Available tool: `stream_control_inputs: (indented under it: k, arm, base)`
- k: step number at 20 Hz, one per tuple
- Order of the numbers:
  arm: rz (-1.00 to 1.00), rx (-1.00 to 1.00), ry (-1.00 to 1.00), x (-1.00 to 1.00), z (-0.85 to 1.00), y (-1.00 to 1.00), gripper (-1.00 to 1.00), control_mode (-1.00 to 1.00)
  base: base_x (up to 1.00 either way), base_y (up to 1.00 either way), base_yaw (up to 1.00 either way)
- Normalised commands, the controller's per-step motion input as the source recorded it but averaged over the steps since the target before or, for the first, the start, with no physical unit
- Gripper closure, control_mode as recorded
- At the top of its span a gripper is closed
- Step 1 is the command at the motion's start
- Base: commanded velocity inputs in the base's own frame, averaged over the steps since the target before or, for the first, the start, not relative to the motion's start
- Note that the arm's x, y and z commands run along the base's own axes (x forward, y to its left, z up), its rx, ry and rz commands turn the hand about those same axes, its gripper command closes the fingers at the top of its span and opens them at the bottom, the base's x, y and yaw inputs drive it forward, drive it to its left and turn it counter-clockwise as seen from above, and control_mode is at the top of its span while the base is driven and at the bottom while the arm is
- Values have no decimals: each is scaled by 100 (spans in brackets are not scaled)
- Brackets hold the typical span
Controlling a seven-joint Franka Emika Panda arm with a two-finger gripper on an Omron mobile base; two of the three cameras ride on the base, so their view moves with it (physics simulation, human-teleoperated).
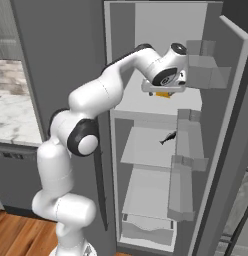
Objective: Pick the cheese from the fridge and the cheese grater from the cabinet and place them next to the salad bowl.
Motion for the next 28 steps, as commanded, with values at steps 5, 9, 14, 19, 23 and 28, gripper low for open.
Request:
stream_control_inputs:
  k: [5, 9, 14, 19, 23, 28]
  arm:
    - [7, 0, 0, 8, 0, -1, -100, -100]
    - [7, 0, 0, 12, 0, 0, -100, -100]
    - [6, 0, 0, 15, -3, 0, -100, -100]
    - [5, 0, 0, 19, -9, 0, -100, -100]
    - [5, 0, -3, 18, -14, 0, -100, -100]
    - [4, 0, -4, 21, -5, 0, -100, -100]
  base:
    - [0, 0, 0]
    - [0, 0, 0]
    - [0, 0, 0]
    - [0, 0, 0]
    - [0, 0, 0]
    - [0, 0, 0]
